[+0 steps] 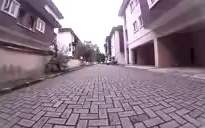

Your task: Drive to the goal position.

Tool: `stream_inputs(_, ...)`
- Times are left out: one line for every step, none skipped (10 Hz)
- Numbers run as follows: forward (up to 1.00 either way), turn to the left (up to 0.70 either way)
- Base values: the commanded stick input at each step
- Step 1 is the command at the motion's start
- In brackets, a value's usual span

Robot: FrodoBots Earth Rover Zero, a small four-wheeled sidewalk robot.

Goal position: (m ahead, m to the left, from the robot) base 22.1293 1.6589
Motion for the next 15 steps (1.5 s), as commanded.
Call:
stream_inputs(0.70, 0.00)
stream_inputs(0.70, 0.00)
stream_inputs(0.70, 0.00)
stream_inputs(0.70, 0.00)
stream_inputs(0.70, 0.00)
stream_inputs(0.70, 0.00)
stream_inputs(0.70, 0.00)
stream_inputs(0.70, 0.00)
stream_inputs(0.70, 0.00)
stream_inputs(0.70, 0.00)
stream_inputs(0.70, 0.00)
stream_inputs(0.70, 0.00)
stream_inputs(0.70, 0.00)
stream_inputs(0.70, 0.00)
stream_inputs(0.70, 0.00)
